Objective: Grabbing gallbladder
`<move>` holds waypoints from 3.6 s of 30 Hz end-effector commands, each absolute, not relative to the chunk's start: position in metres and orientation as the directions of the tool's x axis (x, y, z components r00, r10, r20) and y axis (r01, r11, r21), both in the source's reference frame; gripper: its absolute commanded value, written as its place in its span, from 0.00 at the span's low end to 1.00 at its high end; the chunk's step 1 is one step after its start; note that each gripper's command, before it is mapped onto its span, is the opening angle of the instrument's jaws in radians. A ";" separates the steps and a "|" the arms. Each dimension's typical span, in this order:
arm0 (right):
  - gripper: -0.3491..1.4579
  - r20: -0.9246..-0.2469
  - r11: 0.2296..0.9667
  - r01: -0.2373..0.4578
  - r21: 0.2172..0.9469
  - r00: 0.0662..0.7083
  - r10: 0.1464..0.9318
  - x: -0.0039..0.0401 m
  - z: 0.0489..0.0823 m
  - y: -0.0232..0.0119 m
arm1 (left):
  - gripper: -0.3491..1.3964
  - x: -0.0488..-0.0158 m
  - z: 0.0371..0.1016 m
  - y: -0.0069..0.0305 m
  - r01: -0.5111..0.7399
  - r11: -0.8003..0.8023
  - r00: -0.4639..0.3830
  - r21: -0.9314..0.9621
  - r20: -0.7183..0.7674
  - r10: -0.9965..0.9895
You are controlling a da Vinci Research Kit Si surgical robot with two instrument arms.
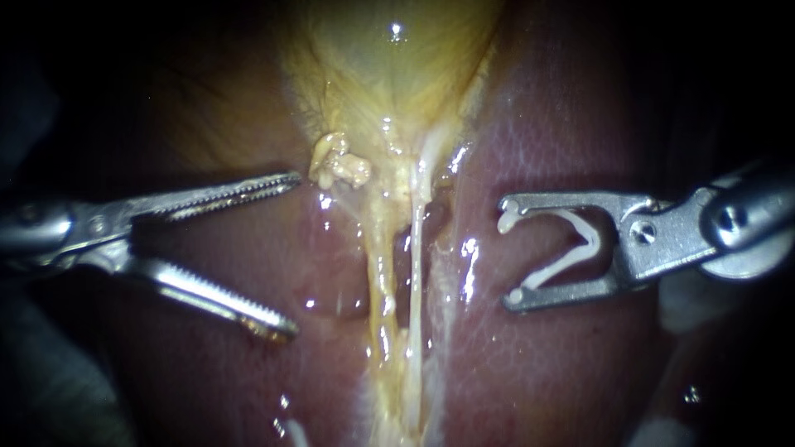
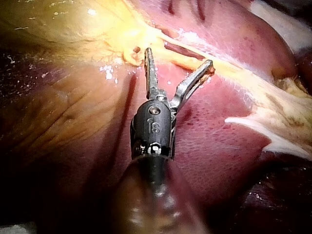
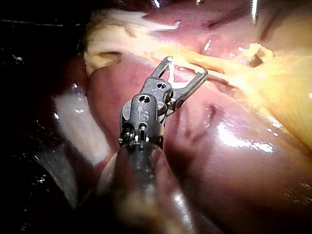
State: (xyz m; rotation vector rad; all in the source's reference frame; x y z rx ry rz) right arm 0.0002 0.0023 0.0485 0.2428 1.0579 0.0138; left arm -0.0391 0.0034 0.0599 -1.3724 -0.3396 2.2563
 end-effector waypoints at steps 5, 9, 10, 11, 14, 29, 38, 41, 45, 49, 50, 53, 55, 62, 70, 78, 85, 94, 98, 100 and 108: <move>0.47 -0.861 0.973 0.105 0.205 0.493 0.128 0.0002 0.0484 0.0023 | 0.81 -0.0388 0.0601 0.0036 -0.266 -0.854 -0.392 -0.447 -0.760 0.519; 0.47 -0.861 0.973 0.105 0.205 0.493 0.128 0.0002 0.0484 0.0023 | 0.78 -0.0388 0.0607 0.0041 -0.265 -0.852 -0.399 -0.452 -0.753 0.523; 0.47 -0.861 0.973 0.105 0.205 0.493 0.128 0.0002 0.0484 0.0023 | 0.78 -0.0388 0.0610 0.0044 -0.266 -0.852 -0.399 -0.451 -0.753 0.523; 0.47 -0.860 0.973 0.105 0.205 0.493 0.128 0.0002 0.0484 0.0023 | 0.77 -0.0388 0.0612 0.0046 -0.271 -0.849 -0.397 -0.454 -0.751 0.528; 0.47 -0.860 0.973 0.105 0.205 0.493 0.128 0.0002 0.0484 0.0023 | 0.76 -0.0389 0.0621 0.0056 -0.277 -0.849 -0.402 -0.450 -0.748 0.528; 0.47 -0.861 0.973 0.105 0.205 0.493 0.128 0.0003 0.0483 0.0022 | 0.68 -0.0416 0.0675 0.0093 -0.297 -0.844 -0.428 -0.447 -0.727 0.536; 0.47 -0.861 0.973 0.105 0.205 0.493 0.128 0.0003 0.0483 0.0022 | 0.53 -0.0417 0.0698 0.0088 -0.331 -0.810 -0.435 -0.484 -0.683 0.587; 0.47 -0.861 0.973 0.105 0.205 0.493 0.128 0.0003 0.0483 0.0022 | 0.52 -0.0415 0.0701 0.0090 -0.341 -0.796 -0.430 -0.500 -0.670 0.605; 0.47 -0.861 0.973 0.105 0.205 0.493 0.128 0.0003 0.0483 0.0022 | 0.49 -0.0412 0.0702 0.0092 -0.363 -0.774 -0.416 -0.519 -0.653 0.633; 0.47 -0.861 0.973 0.105 0.205 0.493 0.128 0.0003 0.0483 0.0022 | 0.48 -0.0409 0.0701 0.0094 -0.377 -0.754 -0.404 -0.538 -0.637 0.656; 0.47 -0.861 0.973 0.105 0.205 0.493 0.128 0.0003 0.0483 0.0022 | 0.48 -0.0409 0.0701 0.0095 -0.381 -0.747 -0.400 -0.545 -0.631 0.665; 0.47 -0.861 0.973 0.105 0.205 0.493 0.128 0.0003 0.0483 0.0022 | 0.46 -0.0408 0.0702 0.0096 -0.388 -0.735 -0.393 -0.556 -0.621 0.678; 0.47 -0.861 0.973 0.105 0.205 0.493 0.128 0.0003 0.0483 0.0022 | 0.44 -0.0407 0.0703 0.0097 -0.393 -0.726 -0.388 -0.564 -0.615 0.687; 0.47 -0.861 0.973 0.105 0.205 0.493 0.128 0.0003 0.0483 0.0022 | 0.28 -0.0407 0.0706 0.0102 -0.417 -0.697 -0.368 -0.584 -0.592 0.717; 0.47 -0.861 0.973 0.105 0.205 0.493 0.127 0.0003 0.0483 0.0022 | 0.21 -0.0407 0.0709 0.0105 -0.434 -0.679 -0.363 -0.592 -0.575 0.733; 0.47 -0.861 0.973 0.106 0.204 0.493 0.127 0.0002 0.0483 0.0022 | 0.00 -0.0405 0.0710 0.0108 -0.444 -0.674 -0.371 -0.590 -0.563 0.738; 0.47 -0.861 0.973 0.106 0.205 0.493 0.127 0.0002 0.0483 0.0022 | 0.00 -0.0406 0.0696 0.0110 -0.454 -0.651 -0.360 -0.608 -0.543 0.758; 0.47 -0.861 0.973 0.106 0.205 0.493 0.127 0.0001 0.0483 0.0022 | 0.00 -0.0407 0.0659 0.0115 -0.453 -0.638 -0.356 -0.622 -0.530 0.769; 0.47 -0.861 0.973 0.106 0.205 0.493 0.127 0.0001 0.0483 0.0022 | 0.00 -0.0400 0.0643 0.0119 -0.456 -0.635 -0.356 -0.624 -0.525 0.773; 0.47 -0.861 0.973 0.106 0.205 0.493 0.127 0.0001 0.0483 0.0022 | 0.00 -0.0395 0.0635 0.0120 -0.452 -0.633 -0.346 -0.629 -0.530 0.774; 0.47 -0.861 0.973 0.106 0.205 0.493 0.127 0.0001 0.0483 0.0022 | 0.00 -0.0375 0.0606 0.0121 -0.457 -0.625 -0.319 -0.633 -0.539 0.780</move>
